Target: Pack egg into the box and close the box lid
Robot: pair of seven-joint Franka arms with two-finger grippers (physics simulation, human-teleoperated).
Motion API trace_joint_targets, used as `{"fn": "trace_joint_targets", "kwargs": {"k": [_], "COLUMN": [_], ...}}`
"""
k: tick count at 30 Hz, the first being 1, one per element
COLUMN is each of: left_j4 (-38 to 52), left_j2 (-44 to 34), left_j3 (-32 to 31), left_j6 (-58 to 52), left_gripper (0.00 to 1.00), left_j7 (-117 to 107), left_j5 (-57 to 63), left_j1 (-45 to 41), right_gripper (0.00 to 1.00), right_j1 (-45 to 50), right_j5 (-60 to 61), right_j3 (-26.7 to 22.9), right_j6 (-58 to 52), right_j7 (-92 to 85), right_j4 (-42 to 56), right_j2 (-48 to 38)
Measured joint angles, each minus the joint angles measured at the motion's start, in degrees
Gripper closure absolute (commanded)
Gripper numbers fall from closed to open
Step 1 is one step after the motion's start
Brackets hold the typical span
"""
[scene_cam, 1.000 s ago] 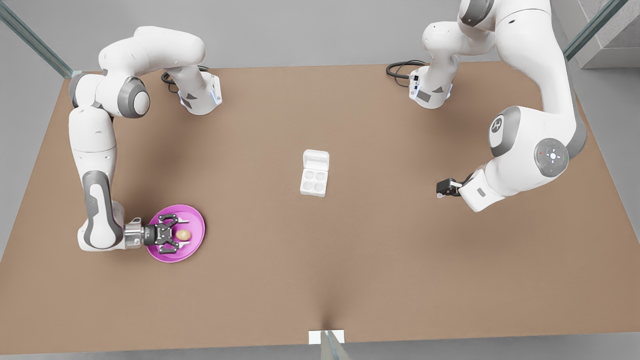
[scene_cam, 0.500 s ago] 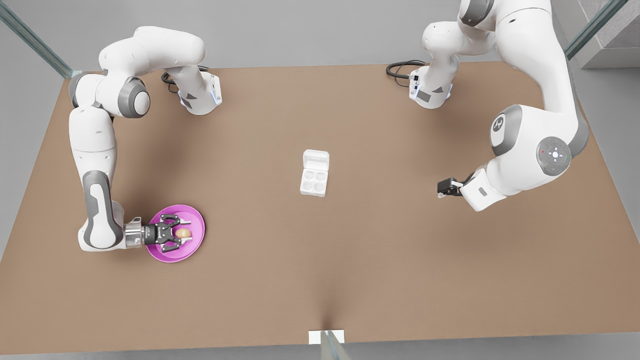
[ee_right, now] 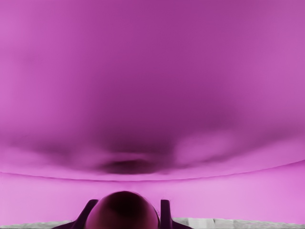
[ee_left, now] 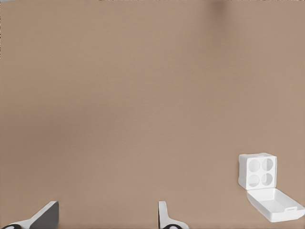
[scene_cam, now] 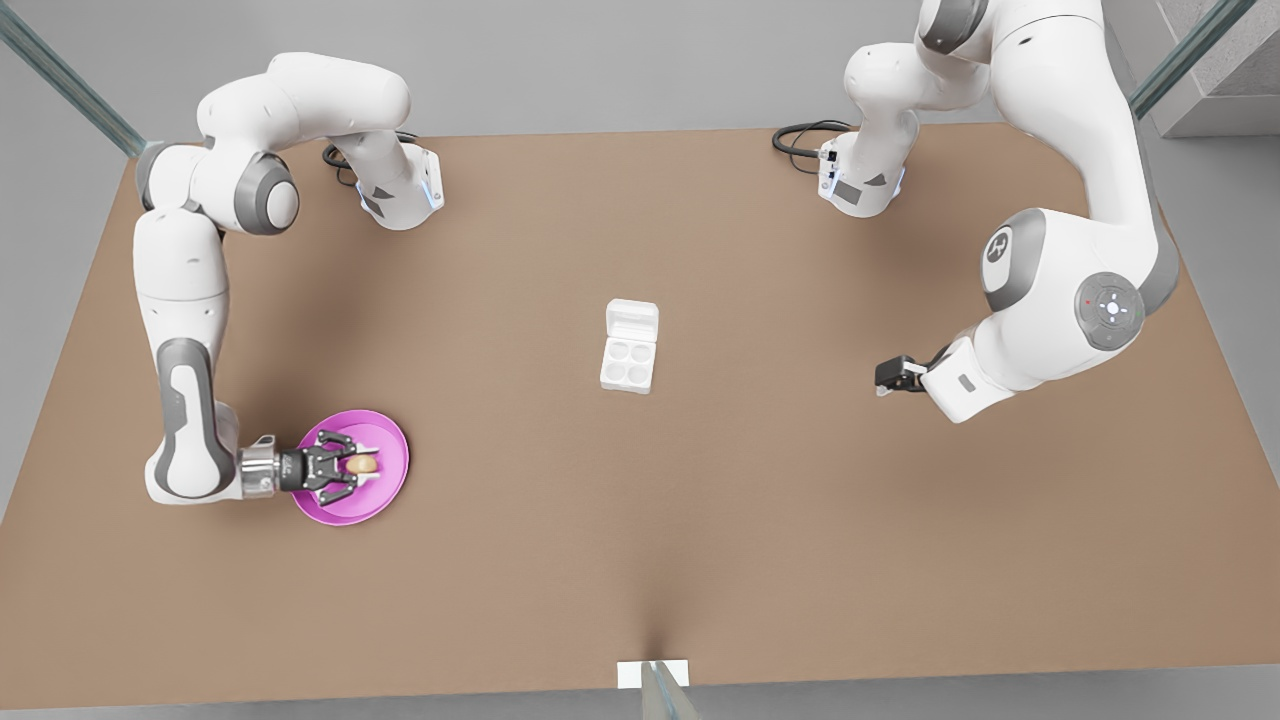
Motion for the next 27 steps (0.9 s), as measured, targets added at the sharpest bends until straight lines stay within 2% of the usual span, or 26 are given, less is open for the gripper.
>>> {"fn": "trace_joint_targets", "kwargs": {"k": [5,6,7,12,15,16,18,19,20,22,27], "left_j4": [0.0,0.0,0.0,-3.0,-6.5,-10.0,-11.7,-12.5,-12.5,-12.3,-12.4], "left_j2": [-2.2,-2.3,-2.3,-5.7,-6.8,-7.7,-7.9,-8.0,-8.0,-7.6,-7.4], "left_j3": [0.0,0.1,0.1,1.0,1.0,1.0,1.0,1.0,1.0,1.0,1.1], "left_j6": [-0.1,-0.3,-0.4,-1.6,-0.8,1.4,1.8,1.8,1.9,2.0,2.0], "left_gripper": [0.00,0.00,0.00,0.00,0.00,0.00,0.00,0.00,0.00,0.00,0.00], "left_j7": [-0.4,-1.4,-2.0,-1.7,-1.8,-1.7,-1.0,-1.2,-1.3,-1.5,-1.7], "left_j5": [0.1,0.5,1.5,4.0,4.5,4.6,4.7,4.7,4.8,4.8,5.0], "left_j1": [0.0,0.0,-0.1,0.0,0.3,0.4,0.4,0.4,0.3,0.5,0.8], "right_gripper": [0.68,0.75,0.79,0.79,0.79,0.79,0.79,0.79,0.79,0.79,0.79], "right_j1": [2.7,7.0,10.9,38.7,48.9,49.8,47.1,43.2,38.7,37.8,37.6], "right_j5": [-0.3,-3.8,-10.0,-39.1,-46.5,-49.7,-55.8,-61.2,-63.3,-66.5,-69.0], "right_j3": [-0.2,-2.3,-2.7,-2.2,-2.1,-1.2,8.8,17.0,22.8,25.4,25.5], "right_j6": [4.0,4.7,4.9,11.3,10.7,11.2,13.2,15.7,19.3,22.9,34.0], "right_j7": [1.4,1.4,1.9,10.4,11.2,11.3,11.4,15.5,16.5,20.4,23.1], "right_j4": [0.9,3.5,7.2,10.9,8.8,5.8,0.7,-4.3,-8.6,-10.1,-9.6], "right_j2": [-6.8,-8.7,-10.3,-20.9,-25.8,-28.1,-31.0,-32.3,-33.2,-30.7,-23.4]}}
